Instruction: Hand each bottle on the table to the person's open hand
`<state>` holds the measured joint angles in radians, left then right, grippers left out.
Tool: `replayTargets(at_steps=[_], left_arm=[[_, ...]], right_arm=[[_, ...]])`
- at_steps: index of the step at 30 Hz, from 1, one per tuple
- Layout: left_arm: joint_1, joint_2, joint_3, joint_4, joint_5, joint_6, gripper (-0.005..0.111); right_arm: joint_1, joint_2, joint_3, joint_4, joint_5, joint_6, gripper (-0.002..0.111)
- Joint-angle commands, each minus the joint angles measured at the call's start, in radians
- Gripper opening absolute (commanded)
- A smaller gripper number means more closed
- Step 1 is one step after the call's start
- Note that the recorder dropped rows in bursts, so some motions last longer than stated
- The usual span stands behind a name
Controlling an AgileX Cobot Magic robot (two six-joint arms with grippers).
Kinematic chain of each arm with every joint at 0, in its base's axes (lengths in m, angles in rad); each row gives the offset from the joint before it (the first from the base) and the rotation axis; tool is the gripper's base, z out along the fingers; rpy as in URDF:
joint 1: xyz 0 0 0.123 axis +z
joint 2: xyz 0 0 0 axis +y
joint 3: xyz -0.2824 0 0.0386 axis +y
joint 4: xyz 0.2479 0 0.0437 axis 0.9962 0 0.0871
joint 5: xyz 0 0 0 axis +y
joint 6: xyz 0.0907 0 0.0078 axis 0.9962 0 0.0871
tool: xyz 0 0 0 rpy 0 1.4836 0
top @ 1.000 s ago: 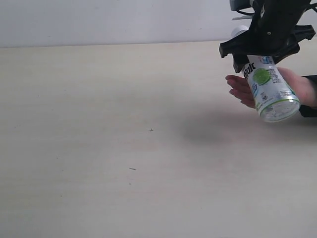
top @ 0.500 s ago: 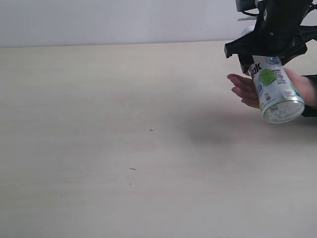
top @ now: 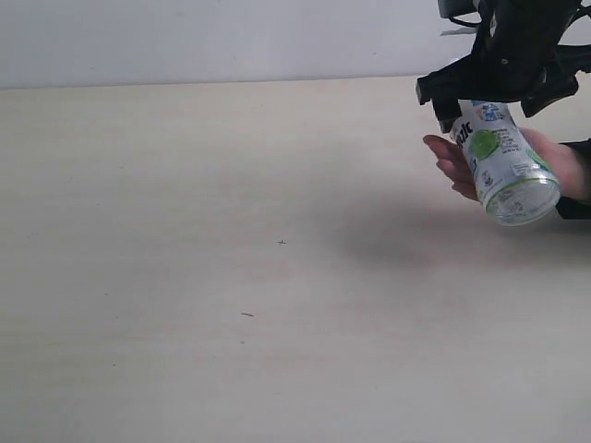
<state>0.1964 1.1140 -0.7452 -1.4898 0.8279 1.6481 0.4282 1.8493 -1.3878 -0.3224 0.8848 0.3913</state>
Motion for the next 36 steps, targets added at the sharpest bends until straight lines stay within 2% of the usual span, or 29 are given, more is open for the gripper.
replayTargets(at_steps=[1,6,12,19,22,25,27,29,33,36], left_arm=[[0.002,-0.008,0.004,-0.006,0.001,-0.004,0.000],[0.002,-0.008,0.004,-0.006,0.001,-0.004,0.000],[0.002,-0.008,0.004,-0.006,0.001,-0.004,0.000],[0.002,-0.008,0.004,-0.006,0.001,-0.004,0.000],[0.002,-0.008,0.004,-0.006,0.001,-0.004,0.000],[0.002,-0.008,0.004,-0.006,0.001,-0.004,0.000],[0.002,-0.008,0.004,-0.006,0.001,-0.004,0.000],[0.002,-0.008,0.004,-0.006,0.001,-0.004,0.000],[0.002,-0.008,0.004,-0.006,0.001,-0.004,0.000],[0.002,-0.008,0.004,-0.006,0.001,-0.004,0.000]], right_arm=[[-0.004,0.000,-0.005,-0.027,-0.021,0.004,0.089],[-0.004,0.000,-0.005,-0.012,-0.054,0.004,0.089],[-0.004,-0.029,-0.005,0.065,-0.155,-0.092,0.089],[-0.004,-0.188,-0.005,0.084,-0.207,-0.150,0.089],[-0.004,-0.277,-0.003,0.088,-0.190,-0.182,0.085],[-0.004,-0.379,0.036,0.128,-0.199,-0.231,0.075],[-0.004,-0.455,0.086,0.171,-0.218,-0.265,0.062],[-0.004,-0.532,0.151,0.219,-0.239,-0.313,0.045],[-0.004,-0.685,0.302,0.337,-0.329,-0.403,0.002],[-0.004,-0.792,0.413,0.477,-0.377,-0.507,0.000]])
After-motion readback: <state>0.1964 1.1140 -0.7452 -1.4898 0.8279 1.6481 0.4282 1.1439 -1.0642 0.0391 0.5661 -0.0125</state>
